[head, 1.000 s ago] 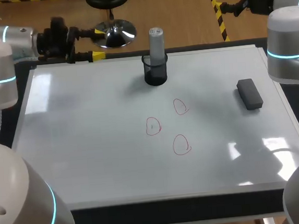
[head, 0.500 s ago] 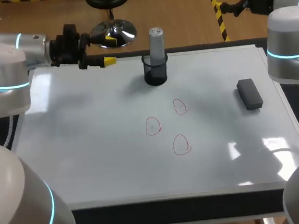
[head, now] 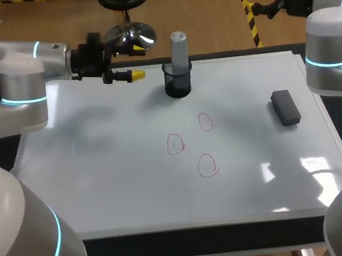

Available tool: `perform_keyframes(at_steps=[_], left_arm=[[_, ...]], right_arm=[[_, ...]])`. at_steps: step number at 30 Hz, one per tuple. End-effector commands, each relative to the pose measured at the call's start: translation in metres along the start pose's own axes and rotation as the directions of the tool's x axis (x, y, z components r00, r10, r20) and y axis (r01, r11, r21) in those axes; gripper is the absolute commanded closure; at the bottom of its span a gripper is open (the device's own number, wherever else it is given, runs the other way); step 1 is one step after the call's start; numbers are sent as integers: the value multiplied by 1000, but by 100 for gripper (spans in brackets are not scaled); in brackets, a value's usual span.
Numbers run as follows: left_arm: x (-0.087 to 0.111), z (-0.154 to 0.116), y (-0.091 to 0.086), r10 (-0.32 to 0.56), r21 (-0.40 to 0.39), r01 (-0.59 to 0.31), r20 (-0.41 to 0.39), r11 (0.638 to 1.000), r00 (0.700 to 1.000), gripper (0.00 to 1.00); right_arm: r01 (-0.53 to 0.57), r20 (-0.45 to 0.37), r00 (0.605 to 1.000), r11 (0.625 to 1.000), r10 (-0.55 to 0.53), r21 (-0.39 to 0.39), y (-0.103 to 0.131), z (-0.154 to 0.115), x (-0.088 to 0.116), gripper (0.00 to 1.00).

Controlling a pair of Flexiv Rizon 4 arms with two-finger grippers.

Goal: Pick up the inspection probe, press it on each red-marked spot on the whiteboard one by one, put down the probe, pick up the eraser, and wipe off all the red marks.

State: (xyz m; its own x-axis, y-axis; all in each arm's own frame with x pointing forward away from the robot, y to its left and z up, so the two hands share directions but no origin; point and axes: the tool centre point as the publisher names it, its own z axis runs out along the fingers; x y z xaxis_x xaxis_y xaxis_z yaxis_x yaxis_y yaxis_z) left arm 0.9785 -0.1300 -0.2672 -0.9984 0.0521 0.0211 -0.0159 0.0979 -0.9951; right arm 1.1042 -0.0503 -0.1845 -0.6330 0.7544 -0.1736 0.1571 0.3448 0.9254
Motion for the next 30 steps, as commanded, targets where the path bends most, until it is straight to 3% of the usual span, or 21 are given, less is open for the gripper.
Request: perform_keyframes(at_steps=[1, 30], left_arm=[[-14, 9, 5, -2, 11, 2, -18, 1000, 1000, 0], [-63, 57, 24, -25, -13, 25, -39, 1000, 999, 0]], right_arm=[[0, 0, 1000, 1000, 0, 0, 0, 0, 0, 0], [0, 0, 1000, 1000, 0, 0, 0, 0, 0, 0]])
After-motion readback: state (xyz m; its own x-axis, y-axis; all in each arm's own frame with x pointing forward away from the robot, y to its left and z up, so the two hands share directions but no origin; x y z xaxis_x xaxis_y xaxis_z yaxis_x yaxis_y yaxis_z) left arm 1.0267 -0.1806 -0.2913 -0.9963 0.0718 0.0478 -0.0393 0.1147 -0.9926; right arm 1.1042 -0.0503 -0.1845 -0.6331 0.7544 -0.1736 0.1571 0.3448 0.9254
